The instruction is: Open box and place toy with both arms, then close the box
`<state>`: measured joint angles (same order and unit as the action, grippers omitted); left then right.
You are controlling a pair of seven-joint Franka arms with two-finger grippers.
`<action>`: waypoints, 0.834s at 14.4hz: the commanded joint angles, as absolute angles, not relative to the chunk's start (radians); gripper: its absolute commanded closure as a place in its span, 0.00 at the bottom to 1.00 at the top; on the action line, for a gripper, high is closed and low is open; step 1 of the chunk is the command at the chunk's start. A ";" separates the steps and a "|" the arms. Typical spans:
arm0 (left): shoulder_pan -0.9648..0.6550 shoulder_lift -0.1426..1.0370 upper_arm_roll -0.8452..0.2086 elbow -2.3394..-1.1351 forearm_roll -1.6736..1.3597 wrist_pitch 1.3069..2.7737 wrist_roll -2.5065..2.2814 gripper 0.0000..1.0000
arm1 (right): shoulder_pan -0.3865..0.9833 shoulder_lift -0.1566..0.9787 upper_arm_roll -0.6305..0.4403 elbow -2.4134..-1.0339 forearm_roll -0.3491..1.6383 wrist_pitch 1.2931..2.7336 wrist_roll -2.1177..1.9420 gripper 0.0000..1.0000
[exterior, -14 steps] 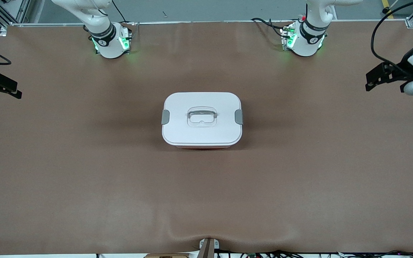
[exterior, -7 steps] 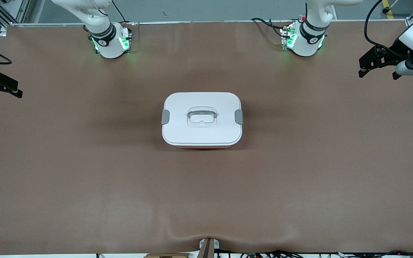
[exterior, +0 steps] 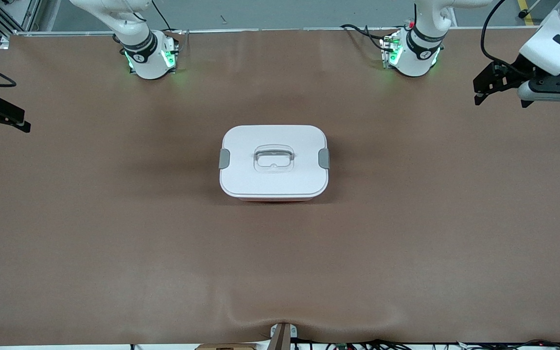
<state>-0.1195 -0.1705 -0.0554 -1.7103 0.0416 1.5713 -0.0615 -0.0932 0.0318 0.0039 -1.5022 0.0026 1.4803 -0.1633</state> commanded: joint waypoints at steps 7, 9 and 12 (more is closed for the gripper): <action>-0.080 -0.135 -0.037 -1.645 0.051 1.577 -0.051 0.00 | -0.086 0.032 0.003 -1.486 -0.011 1.468 -0.173 0.00; -0.081 -0.123 -0.037 -1.638 0.051 1.577 -0.058 0.00 | -0.086 0.032 0.003 -1.486 -0.011 1.466 -0.173 0.00; -0.084 -0.118 -0.037 -1.638 0.051 1.577 -0.061 0.00 | -0.086 0.032 0.003 -1.486 -0.012 1.468 -0.170 0.00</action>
<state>-0.0823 -0.1347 -0.0345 -1.6681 0.0445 1.5834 -0.0593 -0.0930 0.0318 0.0043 -1.5020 0.0026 1.4798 -0.1657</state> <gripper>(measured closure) 0.000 0.000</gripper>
